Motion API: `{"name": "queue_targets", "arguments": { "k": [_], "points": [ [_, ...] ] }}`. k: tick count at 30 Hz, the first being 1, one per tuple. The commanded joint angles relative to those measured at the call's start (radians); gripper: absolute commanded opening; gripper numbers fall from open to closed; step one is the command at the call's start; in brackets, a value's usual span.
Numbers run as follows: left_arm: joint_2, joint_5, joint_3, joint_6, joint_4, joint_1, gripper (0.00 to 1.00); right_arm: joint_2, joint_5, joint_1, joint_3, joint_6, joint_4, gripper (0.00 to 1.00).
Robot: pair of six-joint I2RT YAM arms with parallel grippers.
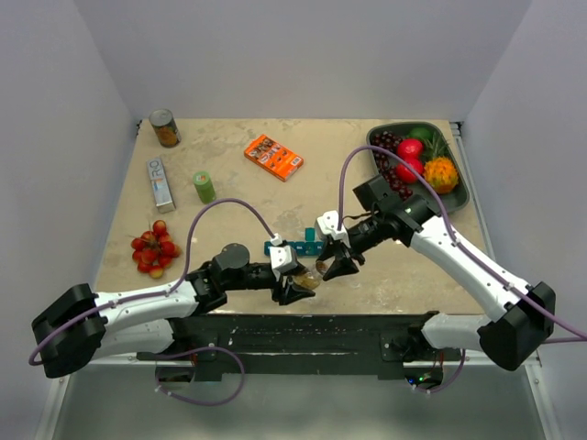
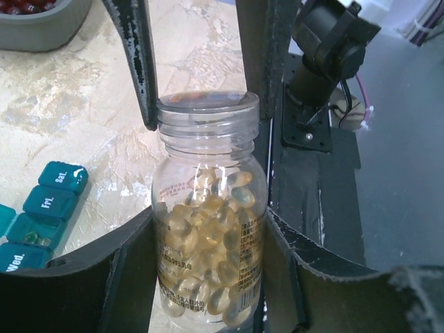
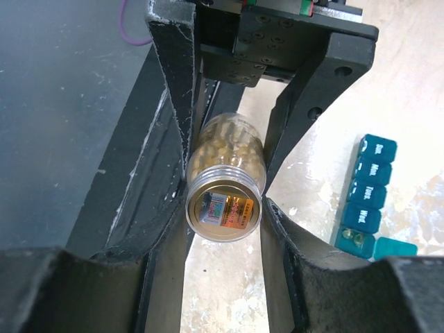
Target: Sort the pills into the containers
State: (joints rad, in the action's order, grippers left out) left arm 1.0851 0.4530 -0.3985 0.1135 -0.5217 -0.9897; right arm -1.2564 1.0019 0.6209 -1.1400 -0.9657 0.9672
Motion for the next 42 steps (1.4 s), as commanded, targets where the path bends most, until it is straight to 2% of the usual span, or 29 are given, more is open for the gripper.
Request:
{"name": "queue_targets", "arguments": {
  "k": [1, 12, 18, 21, 26, 31, 34, 35, 38, 39, 41, 42],
  "points": [
    [-0.019, -0.03, -0.022, 0.09, -0.288, -0.004, 0.0, 0.017, -0.032, 0.007, 0.014, 0.041, -0.071, 0.0],
    [-0.07, -0.086, 0.01, 0.149, -0.451, -0.004, 0.0, -0.006, -0.031, 0.007, 0.013, 0.136, -0.117, 0.0],
    [-0.057, -0.108, -0.046, 0.094, -0.388, -0.004, 0.0, -0.057, -0.042, 0.007, -0.006, 0.222, -0.14, 0.0],
    [-0.051, -0.149, -0.068, 0.069, -0.379, -0.004, 0.0, -0.066, -0.075, 0.007, 0.005, 0.326, -0.203, 0.0],
    [-0.034, -0.304, -0.1, 0.029, -0.341, -0.004, 0.0, -0.07, -0.222, 0.007, 0.04, 0.64, -0.366, 0.0],
    [0.03, -0.448, -0.14, -0.05, -0.239, -0.004, 0.0, -0.12, -0.385, 0.007, -0.001, 0.89, -0.384, 0.0],
    [0.068, -0.49, -0.145, -0.06, -0.198, -0.003, 0.0, -0.136, -0.37, 0.0, -0.029, 0.936, -0.377, 0.01],
    [0.078, -0.49, -0.145, -0.058, -0.181, -0.003, 0.0, -0.14, -0.347, -0.003, -0.035, 0.941, -0.38, 0.05],
    [0.094, -0.472, -0.131, -0.055, -0.172, -0.003, 0.0, -0.144, -0.313, -0.021, -0.064, 0.926, -0.371, 0.28],
    [0.095, -0.464, -0.125, -0.057, -0.17, -0.003, 0.0, -0.146, -0.292, -0.03, -0.09, 0.915, -0.361, 0.44],
    [0.095, -0.432, -0.115, -0.061, -0.144, -0.001, 0.0, -0.14, -0.267, -0.047, -0.13, 0.828, -0.297, 0.64],
    [0.091, -0.419, -0.112, -0.061, -0.136, 0.0, 0.0, -0.133, -0.254, -0.052, -0.157, 0.796, -0.28, 0.8]
  ]
}}
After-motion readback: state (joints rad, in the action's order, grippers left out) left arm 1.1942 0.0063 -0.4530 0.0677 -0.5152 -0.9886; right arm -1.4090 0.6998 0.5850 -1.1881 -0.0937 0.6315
